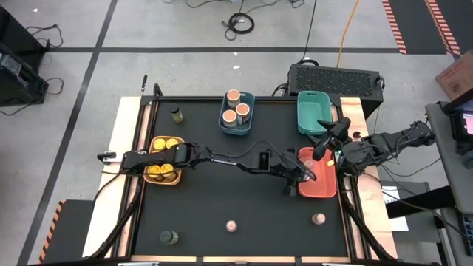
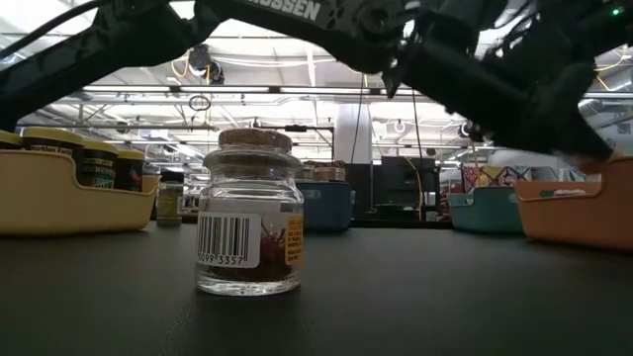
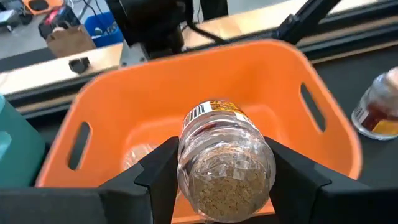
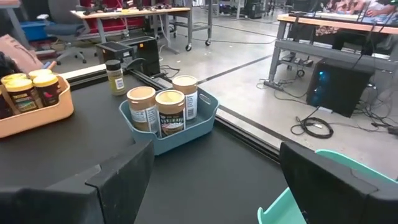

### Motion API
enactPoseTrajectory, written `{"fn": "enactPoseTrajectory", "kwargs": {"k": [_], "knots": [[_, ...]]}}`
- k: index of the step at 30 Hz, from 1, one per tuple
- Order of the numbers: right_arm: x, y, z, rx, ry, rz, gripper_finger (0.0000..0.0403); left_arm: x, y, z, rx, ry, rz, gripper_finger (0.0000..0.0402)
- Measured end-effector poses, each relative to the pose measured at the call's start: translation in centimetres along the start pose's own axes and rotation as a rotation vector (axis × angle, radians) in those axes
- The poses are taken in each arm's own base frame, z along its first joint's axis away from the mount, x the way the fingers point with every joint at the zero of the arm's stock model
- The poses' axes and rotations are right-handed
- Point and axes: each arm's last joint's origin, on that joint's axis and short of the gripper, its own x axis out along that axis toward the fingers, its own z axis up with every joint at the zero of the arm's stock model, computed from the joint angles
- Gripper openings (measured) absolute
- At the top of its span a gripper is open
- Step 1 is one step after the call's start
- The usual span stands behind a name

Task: Sort spices by type
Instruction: Put the small brown seasoning bottle into the orange bin

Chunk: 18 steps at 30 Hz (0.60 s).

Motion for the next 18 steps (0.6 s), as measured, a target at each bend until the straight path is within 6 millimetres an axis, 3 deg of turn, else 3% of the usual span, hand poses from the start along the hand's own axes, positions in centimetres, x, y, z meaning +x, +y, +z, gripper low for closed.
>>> {"fn": "enactPoseTrajectory", "kwargs": {"k": [5,14,18], "knots": [[0.0,-0.2,0.1,0.001,-0.036,-0.069,0.0340,0.9,0.1,-1.4,-0.007,0.019,0.009,0.0201],[0.0,-0.4,-0.3,0.001,-0.005,-0.067,0.0340,1.0,1.3,-1.9,-0.066,0.036,0.030,0.0201],[-0.1,-0.2,-1.1,-0.026,0.124,0.075,0.0340,1.0,1.1,-2.0,-0.065,0.050,0.002,0.0201]]}}
